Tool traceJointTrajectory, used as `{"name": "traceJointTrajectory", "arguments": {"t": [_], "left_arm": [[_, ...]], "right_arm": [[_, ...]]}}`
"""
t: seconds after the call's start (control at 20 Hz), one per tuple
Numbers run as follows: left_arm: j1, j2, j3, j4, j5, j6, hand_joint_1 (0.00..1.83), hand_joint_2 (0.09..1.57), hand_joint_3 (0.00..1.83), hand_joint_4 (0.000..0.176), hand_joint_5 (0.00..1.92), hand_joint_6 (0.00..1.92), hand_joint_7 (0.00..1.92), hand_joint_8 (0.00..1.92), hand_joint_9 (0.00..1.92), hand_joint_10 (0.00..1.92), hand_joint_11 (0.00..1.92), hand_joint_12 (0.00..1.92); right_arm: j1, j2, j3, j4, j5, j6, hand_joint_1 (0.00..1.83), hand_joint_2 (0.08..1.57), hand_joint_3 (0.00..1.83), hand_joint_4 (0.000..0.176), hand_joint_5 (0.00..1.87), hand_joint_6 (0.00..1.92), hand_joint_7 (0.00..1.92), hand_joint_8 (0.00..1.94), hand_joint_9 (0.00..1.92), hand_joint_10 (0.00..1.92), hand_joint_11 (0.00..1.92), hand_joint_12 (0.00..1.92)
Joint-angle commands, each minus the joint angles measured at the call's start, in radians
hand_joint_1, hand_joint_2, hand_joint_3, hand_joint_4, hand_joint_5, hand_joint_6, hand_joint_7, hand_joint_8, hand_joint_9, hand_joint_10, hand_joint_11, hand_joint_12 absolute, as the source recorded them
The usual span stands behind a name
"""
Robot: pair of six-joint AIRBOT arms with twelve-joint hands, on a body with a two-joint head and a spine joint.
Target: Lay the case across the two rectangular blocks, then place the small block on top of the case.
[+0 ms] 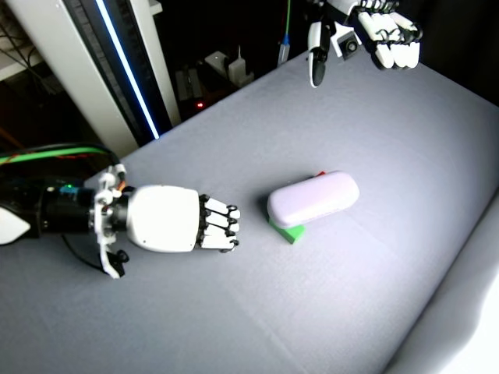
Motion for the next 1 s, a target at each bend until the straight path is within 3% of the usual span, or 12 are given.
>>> {"name": "traceJointTrajectory", "arguments": {"t": [0.0, 0.4, 0.5, 0.55, 0.6, 0.65, 0.7, 0.75, 0.95], "left_arm": [[-0.009, -0.008, 0.004, 0.01, -0.127, -0.004, 0.95, 0.87, 0.0, 0.0, 0.24, 0.0, 0.23, 0.0, 0.22, 0.0, 0.0, 0.73], [-0.009, -0.013, 0.008, 0.006, -0.125, -0.011, 0.94, 0.87, 0.0, 0.0, 0.26, 0.0, 0.26, 0.01, 0.26, 0.01, 0.0, 0.85], [-0.009, -0.013, 0.008, 0.006, -0.125, -0.012, 0.93, 0.87, 0.0, 0.0, 0.26, 0.0, 0.28, 0.01, 0.28, 0.01, 0.0, 0.89], [-0.009, -0.014, 0.008, 0.006, -0.124, -0.012, 0.92, 0.87, 0.0, 0.0, 0.25, 0.0, 0.26, 0.0, 0.26, 0.0, 0.0, 0.85], [-0.009, -0.014, 0.009, 0.005, -0.124, -0.012, 0.94, 0.88, 0.0, 0.0, 0.25, 0.0, 0.25, 0.0, 0.24, 0.0, 0.0, 0.8], [-0.009, -0.014, 0.009, 0.005, -0.124, -0.013, 0.94, 0.88, 0.0, 0.0, 0.25, 0.0, 0.25, 0.0, 0.25, 0.01, 0.0, 0.79], [-0.009, -0.014, 0.009, 0.005, -0.124, -0.014, 0.95, 0.87, 0.0, 0.0, 0.26, 0.0, 0.27, 0.0, 0.26, 0.01, 0.0, 0.83], [-0.01, -0.015, 0.01, 0.005, -0.124, -0.015, 0.95, 0.87, 0.0, 0.0, 0.27, 0.0, 0.28, 0.0, 0.27, 0.01, 0.0, 0.87], [-0.009, -0.017, 0.01, 0.002, -0.124, -0.016, 0.94, 0.87, 0.0, 0.0, 0.27, 0.0, 0.27, 0.0, 0.27, 0.0, 0.0, 0.87]], "right_arm": [[0.017, 0.003, 0.006, 0.027, 0.081, 0.004, 0.95, 1.07, 0.0, 0.0, 0.61, 0.02, 0.65, 0.01, 0.72, 0.04, 0.26, 1.23], [0.027, -0.033, 0.033, 0.026, 0.052, 0.004, 1.04, 1.08, 0.0, 0.0, 0.79, 0.03, 0.77, 0.02, 0.85, 0.07, 0.37, 1.25], [0.028, -0.037, 0.035, 0.026, 0.051, 0.004, 1.04, 1.08, 0.0, 0.0, 0.83, 0.02, 0.83, 0.03, 0.92, 0.12, 0.41, 1.34], [0.029, -0.04, 0.037, 0.026, 0.05, 0.004, 1.1, 1.05, 0.0, 0.0, 0.88, 0.02, 0.89, 0.06, 0.85, 0.47, 0.49, 1.39], [0.03, -0.041, 0.038, 0.026, 0.049, 0.004, 1.12, 1.14, 0.0, 0.0, 0.94, 0.81, 0.9, 0.08, 0.74, 0.83, 0.55, 1.45], [0.031, -0.043, 0.04, 0.026, 0.047, 0.004, 1.11, 1.14, 0.0, 0.0, 0.92, 1.02, 0.85, 0.4, 0.7, 1.09, 0.57, 1.53], [0.031, -0.044, 0.042, 0.026, 0.045, 0.004, 1.19, 1.17, 0.0, 0.0, 0.88, 0.99, 0.87, 1.15, 0.73, 1.25, 0.64, 1.62], [0.031, -0.045, 0.043, 0.026, 0.043, 0.004, 1.2, 1.18, 0.0, 0.0, 0.85, 1.04, 0.86, 1.31, 0.74, 1.3, 0.66, 1.65], [0.032, -0.048, 0.045, 0.026, 0.04, 0.004, 1.23, 1.14, 0.0, 0.0, 0.85, 1.1, 1.01, 1.1, 0.91, 1.4, 0.84, 1.72]]}}
